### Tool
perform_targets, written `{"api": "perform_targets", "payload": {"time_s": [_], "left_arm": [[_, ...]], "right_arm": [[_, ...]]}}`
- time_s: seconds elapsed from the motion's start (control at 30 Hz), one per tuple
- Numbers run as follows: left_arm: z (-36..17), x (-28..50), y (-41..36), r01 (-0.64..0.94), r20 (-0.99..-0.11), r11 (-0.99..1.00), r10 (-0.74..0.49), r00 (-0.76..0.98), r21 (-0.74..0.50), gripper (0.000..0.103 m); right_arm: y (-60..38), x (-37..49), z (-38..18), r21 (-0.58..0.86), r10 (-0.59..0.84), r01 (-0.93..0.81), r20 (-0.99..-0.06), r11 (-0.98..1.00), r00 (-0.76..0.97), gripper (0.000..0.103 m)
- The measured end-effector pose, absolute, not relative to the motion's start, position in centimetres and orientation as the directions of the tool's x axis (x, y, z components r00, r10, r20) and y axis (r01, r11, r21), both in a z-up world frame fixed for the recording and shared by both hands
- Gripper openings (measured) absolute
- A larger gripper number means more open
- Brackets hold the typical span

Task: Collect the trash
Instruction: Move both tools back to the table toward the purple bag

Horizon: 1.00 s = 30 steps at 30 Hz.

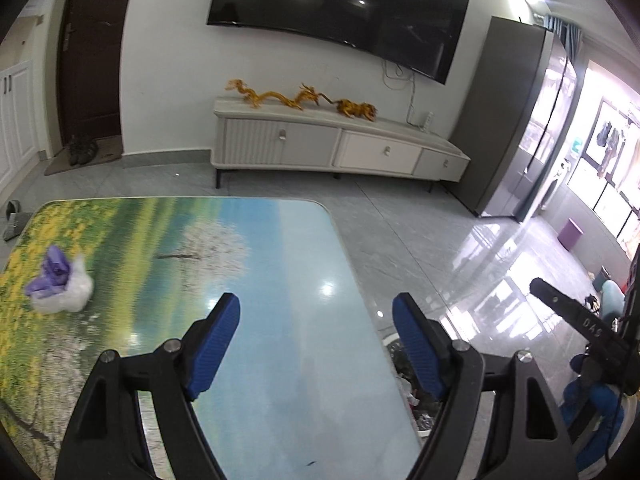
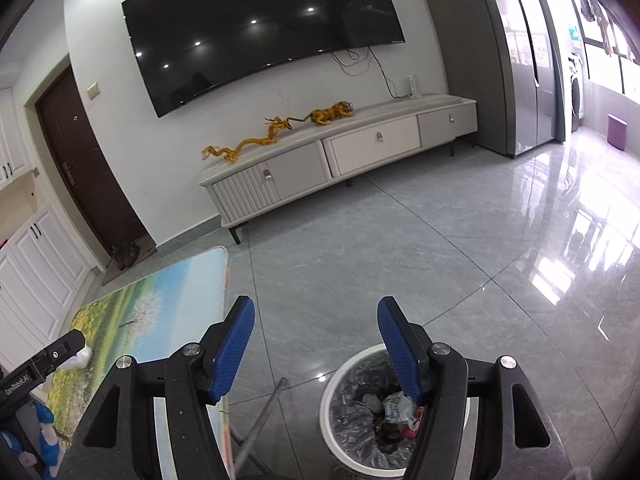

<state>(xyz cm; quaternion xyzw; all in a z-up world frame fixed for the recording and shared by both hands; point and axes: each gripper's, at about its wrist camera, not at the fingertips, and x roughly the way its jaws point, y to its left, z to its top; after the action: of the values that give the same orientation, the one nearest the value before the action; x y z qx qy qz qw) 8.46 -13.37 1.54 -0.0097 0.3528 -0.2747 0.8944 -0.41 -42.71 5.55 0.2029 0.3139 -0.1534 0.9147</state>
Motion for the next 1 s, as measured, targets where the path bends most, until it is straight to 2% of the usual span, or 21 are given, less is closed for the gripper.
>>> {"api": "perform_targets", "payload": {"time_s": [0.3,0.57,1.0], "left_arm": [[4.1,7.5,-5.9,0.341,-0.551,0.935,-0.338,0.763,-0.101,0.078],[5.7,6.5,0.8,0.211,-0.488,0.975,-0.219,0.845,-0.072,0.078],[5.5,6.8,7.1,0.104,-0.482,0.993,-0.115,0.869,-0.050,0.078]], "right_arm": [[-37.4,0.9,8.6,0.234,-0.124,0.326,-0.609,0.916,0.784,0.065],[-32.3,2.7,9.5,0.204,-0.060,0.229,-0.610,0.952,0.790,0.065],[-25.0,6.2,9.9,0.179,0.047,0.084,-0.621,0.980,0.783,0.065]]}}
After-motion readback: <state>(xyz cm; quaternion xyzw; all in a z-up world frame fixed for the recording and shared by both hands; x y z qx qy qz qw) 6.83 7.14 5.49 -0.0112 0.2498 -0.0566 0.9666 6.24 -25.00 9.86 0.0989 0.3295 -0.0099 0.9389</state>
